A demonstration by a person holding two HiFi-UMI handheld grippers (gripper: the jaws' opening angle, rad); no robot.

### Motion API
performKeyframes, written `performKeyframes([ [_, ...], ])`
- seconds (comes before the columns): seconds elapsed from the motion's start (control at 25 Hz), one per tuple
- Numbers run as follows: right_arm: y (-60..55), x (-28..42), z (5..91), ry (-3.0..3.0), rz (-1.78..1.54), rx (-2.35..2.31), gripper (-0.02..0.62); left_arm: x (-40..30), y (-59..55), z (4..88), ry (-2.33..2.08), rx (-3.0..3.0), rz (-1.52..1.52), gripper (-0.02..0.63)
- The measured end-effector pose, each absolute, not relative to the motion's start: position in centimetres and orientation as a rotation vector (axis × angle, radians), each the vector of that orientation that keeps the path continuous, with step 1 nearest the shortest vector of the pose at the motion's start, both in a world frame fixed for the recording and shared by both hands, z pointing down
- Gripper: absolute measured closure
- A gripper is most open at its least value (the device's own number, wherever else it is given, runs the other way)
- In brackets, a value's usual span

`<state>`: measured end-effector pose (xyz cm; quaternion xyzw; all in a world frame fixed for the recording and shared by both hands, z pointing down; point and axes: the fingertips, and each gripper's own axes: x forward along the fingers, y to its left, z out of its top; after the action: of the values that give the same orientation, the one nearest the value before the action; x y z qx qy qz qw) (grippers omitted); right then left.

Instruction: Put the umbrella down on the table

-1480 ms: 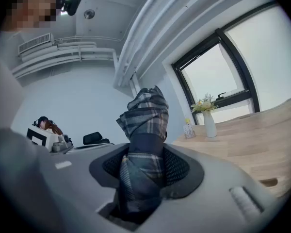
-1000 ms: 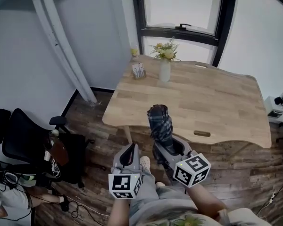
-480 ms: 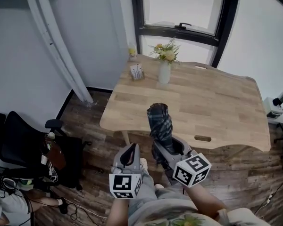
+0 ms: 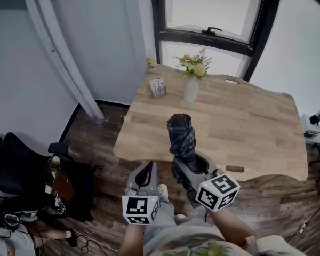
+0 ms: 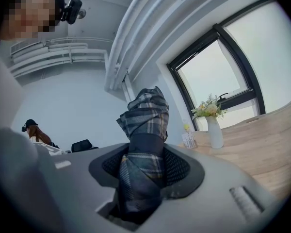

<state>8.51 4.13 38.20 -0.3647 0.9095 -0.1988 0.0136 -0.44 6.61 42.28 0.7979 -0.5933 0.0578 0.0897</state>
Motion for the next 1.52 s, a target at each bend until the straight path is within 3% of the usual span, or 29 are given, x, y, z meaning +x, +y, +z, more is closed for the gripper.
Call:
performKeyframes([
  [1.52, -15.0, 0.5, 38.3, 2.782, -0.597, -1.267, 0.403, -9.1, -13.9, 41.5, -1.673, 2.466, 0.129, 0.603],
])
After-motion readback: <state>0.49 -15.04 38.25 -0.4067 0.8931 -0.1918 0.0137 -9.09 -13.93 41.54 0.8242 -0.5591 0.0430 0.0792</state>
